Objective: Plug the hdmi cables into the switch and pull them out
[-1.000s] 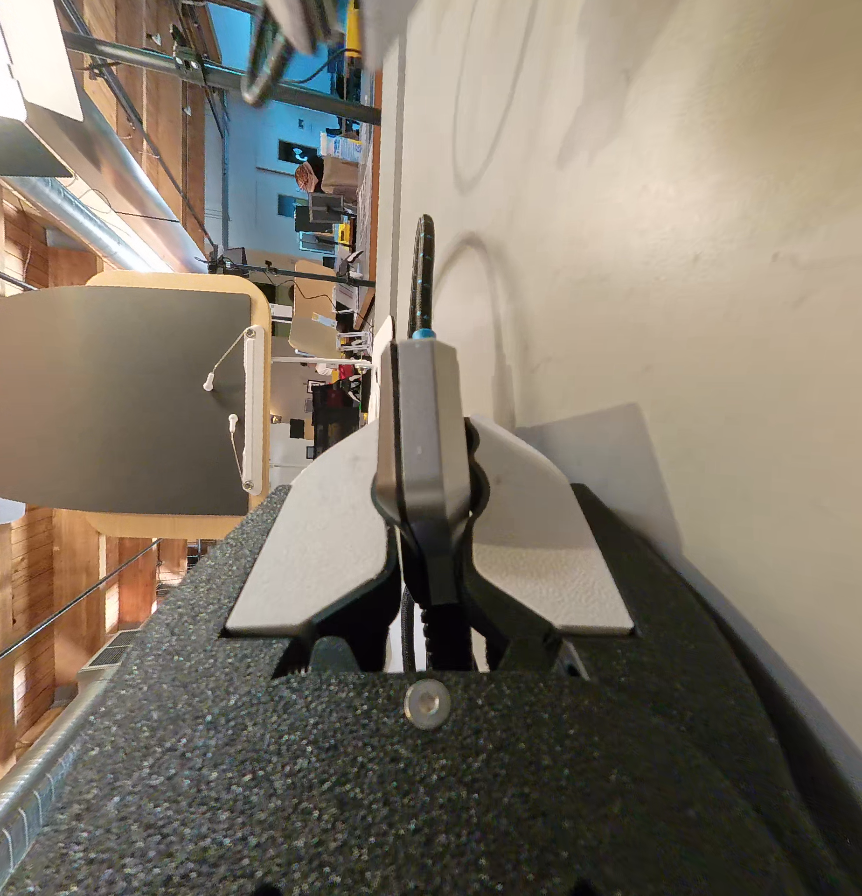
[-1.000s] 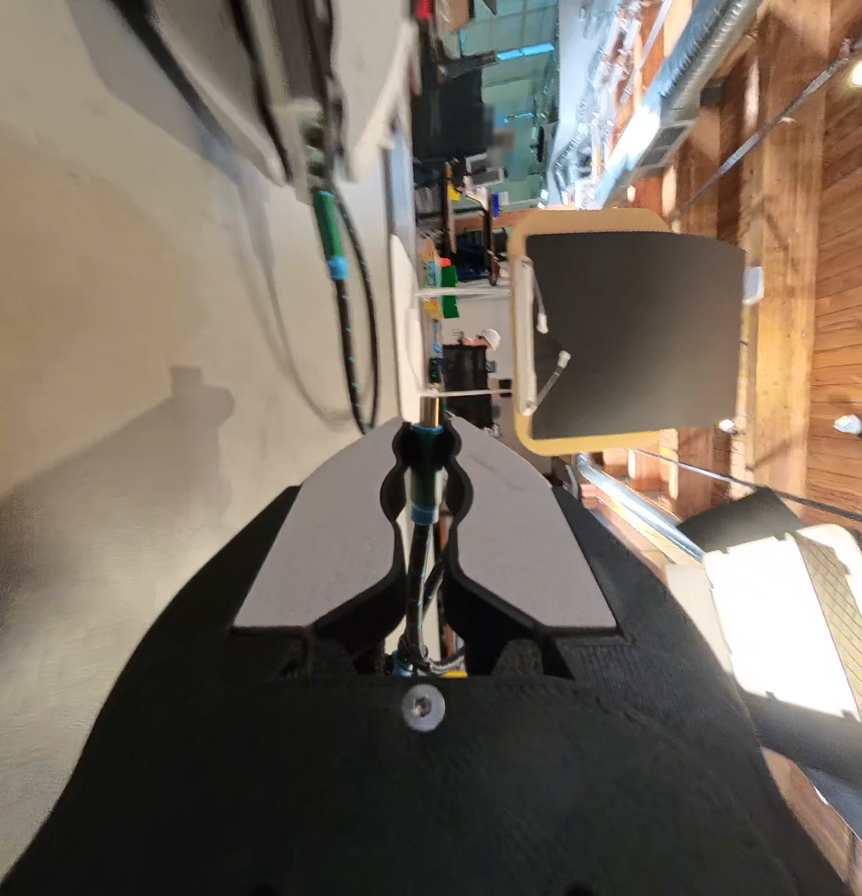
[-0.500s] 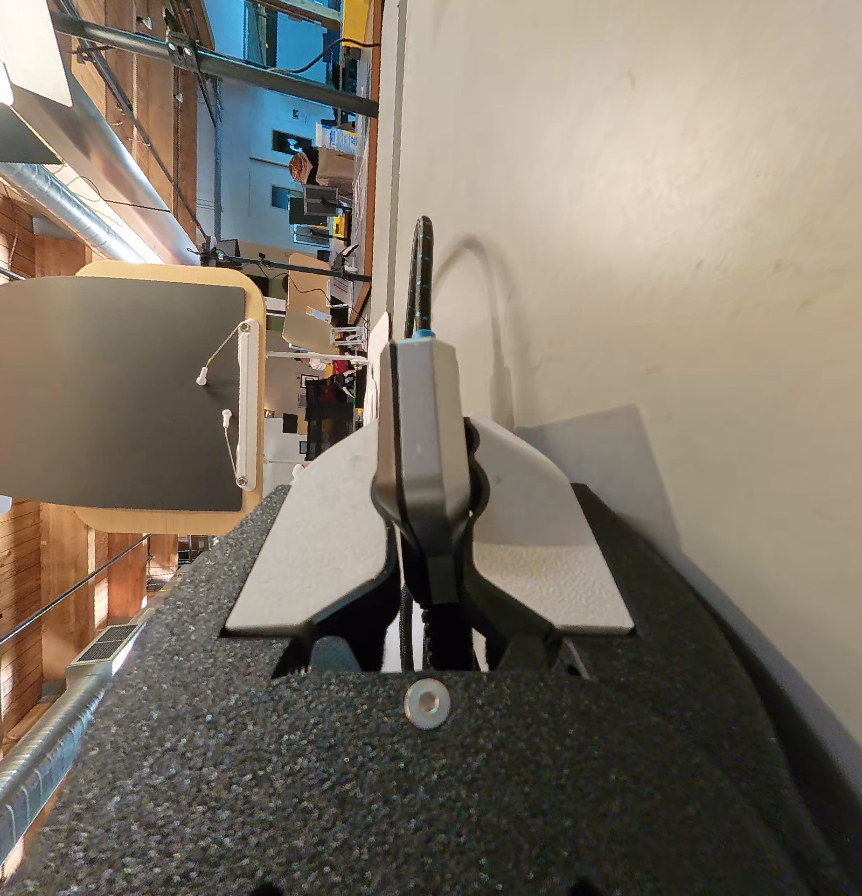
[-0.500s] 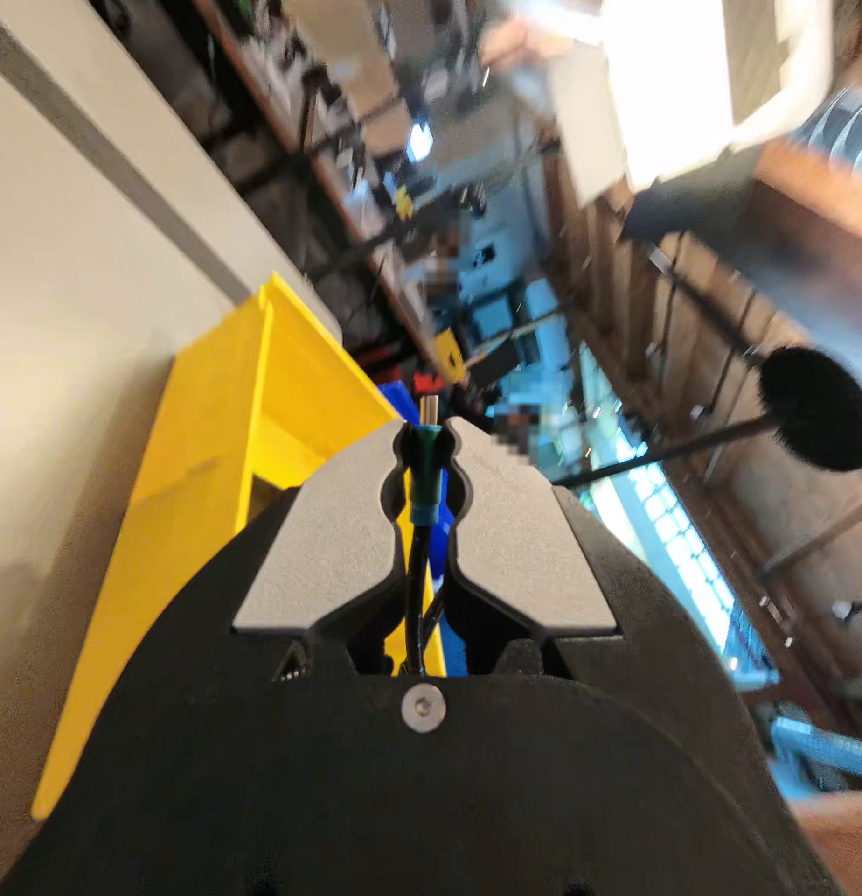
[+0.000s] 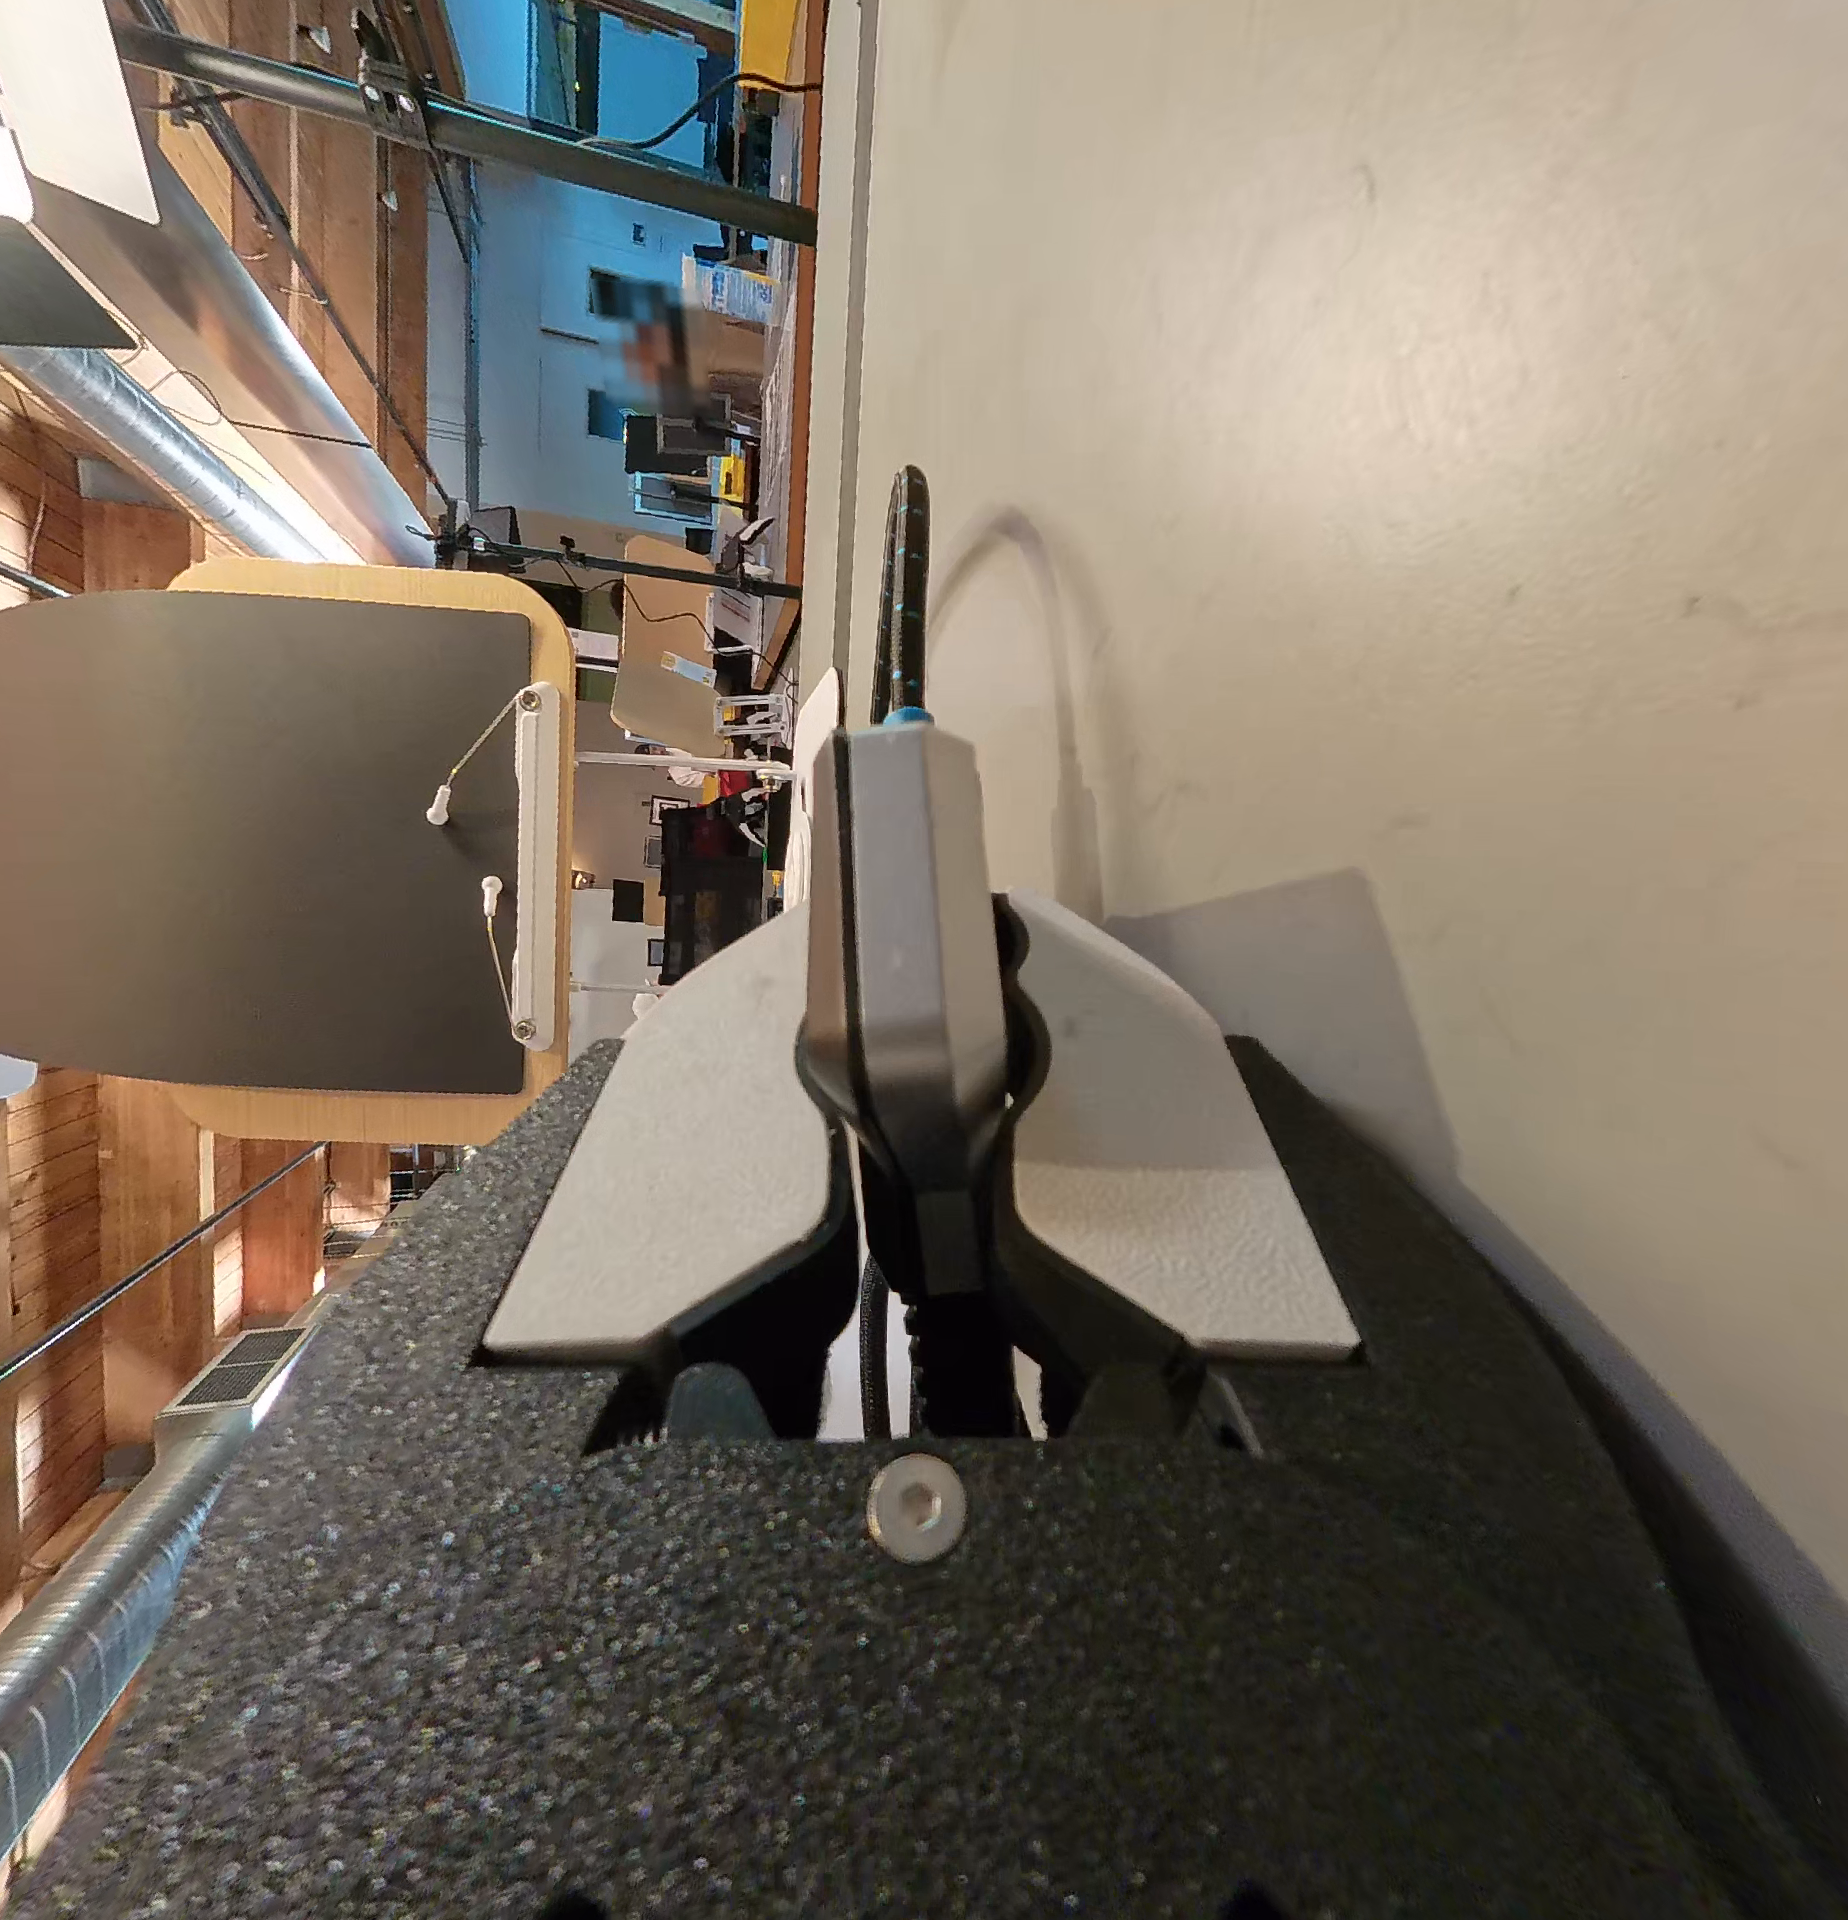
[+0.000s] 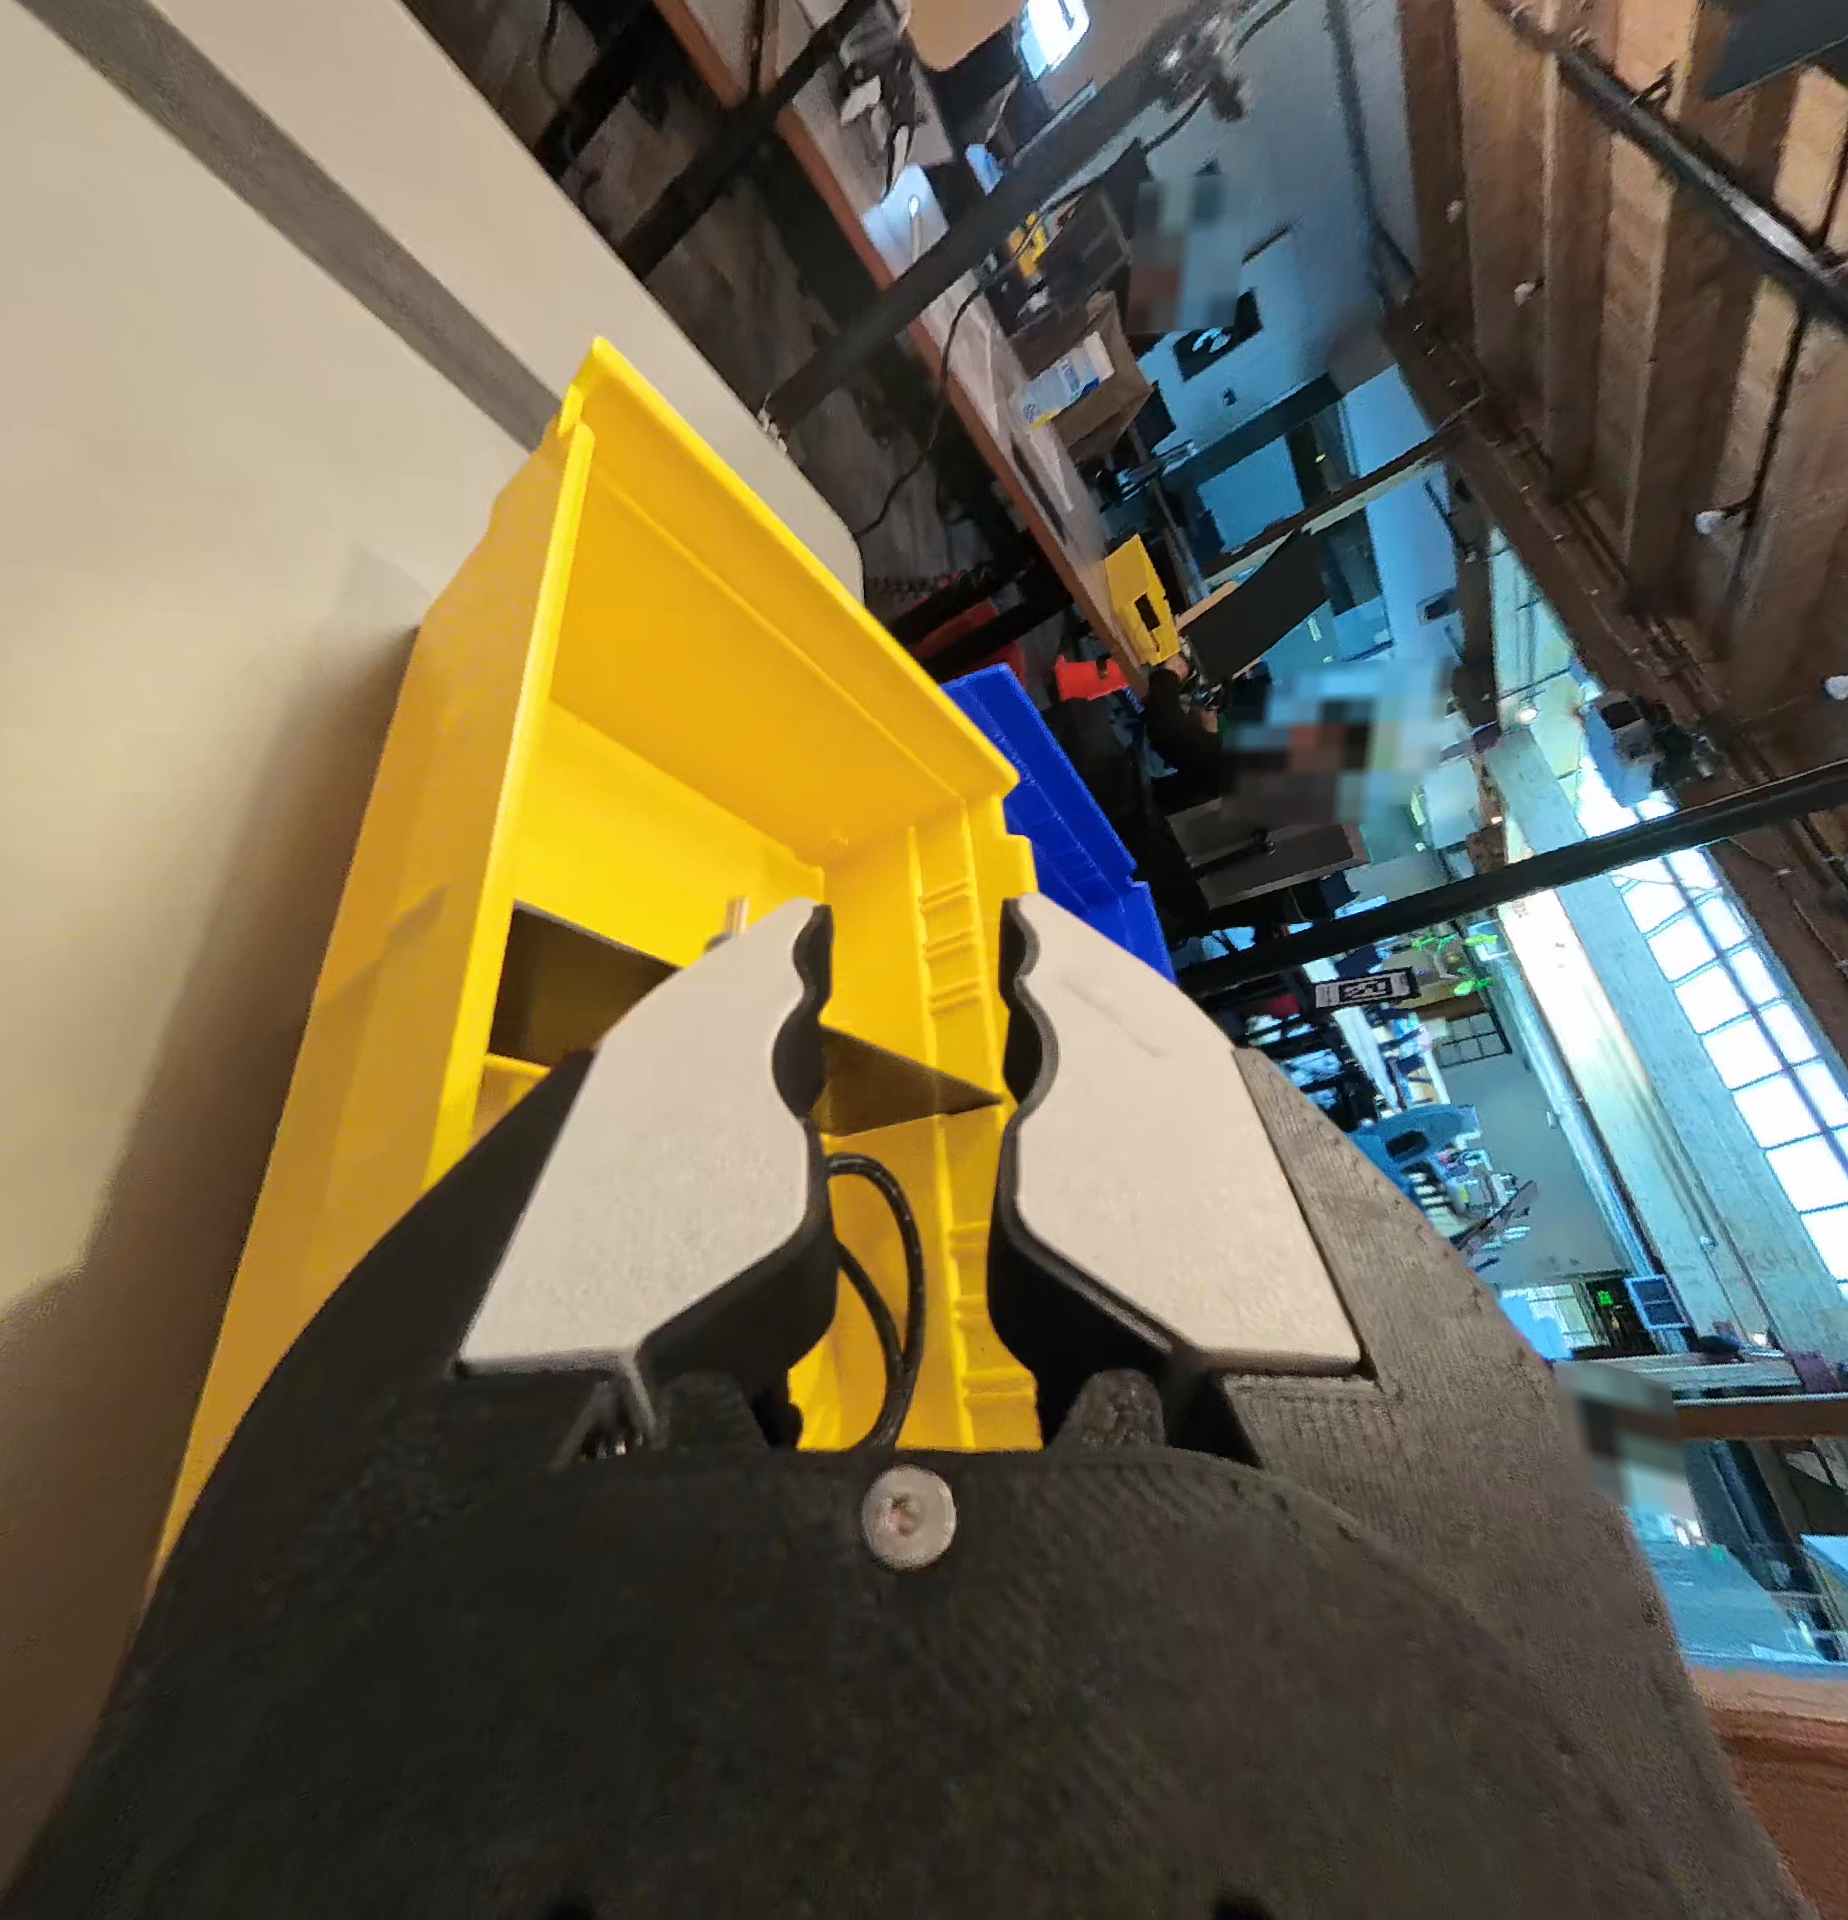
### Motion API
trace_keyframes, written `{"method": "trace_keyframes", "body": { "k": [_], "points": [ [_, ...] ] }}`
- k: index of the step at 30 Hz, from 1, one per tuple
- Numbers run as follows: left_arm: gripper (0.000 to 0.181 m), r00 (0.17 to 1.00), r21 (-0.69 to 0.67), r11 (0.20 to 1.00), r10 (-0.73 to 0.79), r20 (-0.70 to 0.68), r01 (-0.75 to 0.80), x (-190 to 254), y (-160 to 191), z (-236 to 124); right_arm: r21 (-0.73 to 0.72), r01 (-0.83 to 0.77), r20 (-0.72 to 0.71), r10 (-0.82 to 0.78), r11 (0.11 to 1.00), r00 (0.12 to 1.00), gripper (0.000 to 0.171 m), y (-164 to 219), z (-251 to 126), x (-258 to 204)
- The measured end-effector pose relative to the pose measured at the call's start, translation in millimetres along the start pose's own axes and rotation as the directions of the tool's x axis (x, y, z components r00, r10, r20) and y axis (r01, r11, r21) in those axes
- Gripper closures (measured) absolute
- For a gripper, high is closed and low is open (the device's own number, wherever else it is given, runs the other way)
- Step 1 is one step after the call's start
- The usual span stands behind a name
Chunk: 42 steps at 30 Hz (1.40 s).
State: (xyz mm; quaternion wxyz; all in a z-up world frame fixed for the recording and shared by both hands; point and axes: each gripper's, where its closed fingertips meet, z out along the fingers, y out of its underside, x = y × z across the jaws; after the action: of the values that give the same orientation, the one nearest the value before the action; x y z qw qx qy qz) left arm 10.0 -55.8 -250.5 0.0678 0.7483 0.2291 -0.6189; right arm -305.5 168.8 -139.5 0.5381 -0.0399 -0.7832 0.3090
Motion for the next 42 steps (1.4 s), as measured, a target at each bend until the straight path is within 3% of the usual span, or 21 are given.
{"method": "trace_keyframes", "body": {
  "k": [4, 8, 12, 16, 19, 25, 27, 37, 42],
  "points": [
    [0.156, 1.0, 0.004, 1.0, 0.016, 0.01, -0.016, -0.9, -1.6, 0.3, 0.121, 0.093, -0.096, -0.082, 0.988, 0.992, 0.139, -23.5, -17.9, 11.0],
    [0.156, 0.999, 0.033, 0.998, 0.044, 0.023, -0.044, -0.8, -9.2, -0.9, 0.34, 0.254, -0.164, -0.209, 0.906, 0.964, 0.14, -74.4, -56.7, -11.0],
    [0.156, 0.997, 0.102, 0.992, 0.07, 0.039, -0.074, -0.4, -25.1, -6.6, 0.619, 0.345, -0.076, -0.383, 0.706, 0.92, 0.141, -126.1, -109.3, -99.9],
    [0.157, 0.994, 0.177, 0.979, 0.094, 0.059, -0.103, -0.8, -41.0, -15.0, 0.787, 0.31, 0.027, -0.532, 0.533, 0.847, 0.141, -148.8, -160.0, -194.8],
    [0.157, 0.992, 0.224, 0.967, 0.107, 0.073, -0.121, -1.1, -50.9, -21.0, 0.813, 0.333, 0.024, -0.598, 0.478, 0.801, 0.139, -153.9, -174.4, -242.0],
    [0.156, 0.988, 0.273, 0.951, 0.13, 0.082, -0.148, 0.9, -62.3, -28.9, 0.753, 0.477, -0.112, -0.626, 0.453, 0.772, 0.143, -167.6, -158.8, -275.1],
    [0.156, 0.988, 0.278, 0.949, 0.132, 0.08, -0.149, 1.4, -63.2, -30.3, 0.751, 0.476, -0.123, -0.611, 0.458, 0.782, 0.16, -170.6, -157.2, -277.1],
    [0.143, 0.987, 0.227, 0.961, 0.15, 0.062, -0.16, 4.0, -60.7, -24.8, 0.754, 0.453, -0.084, -0.614, 0.476, 0.785, 0.159, -164.0, -153.9, -281.0],
    [0.144, 0.993, 0.221, 0.969, 0.118, -0.004, -0.114, 10.8, -56.0, -21.9, 0.786, 0.419, -0.072, -0.605, 0.454, 0.793, 0.159, -164.5, -159.3, -281.6]
  ]
}}
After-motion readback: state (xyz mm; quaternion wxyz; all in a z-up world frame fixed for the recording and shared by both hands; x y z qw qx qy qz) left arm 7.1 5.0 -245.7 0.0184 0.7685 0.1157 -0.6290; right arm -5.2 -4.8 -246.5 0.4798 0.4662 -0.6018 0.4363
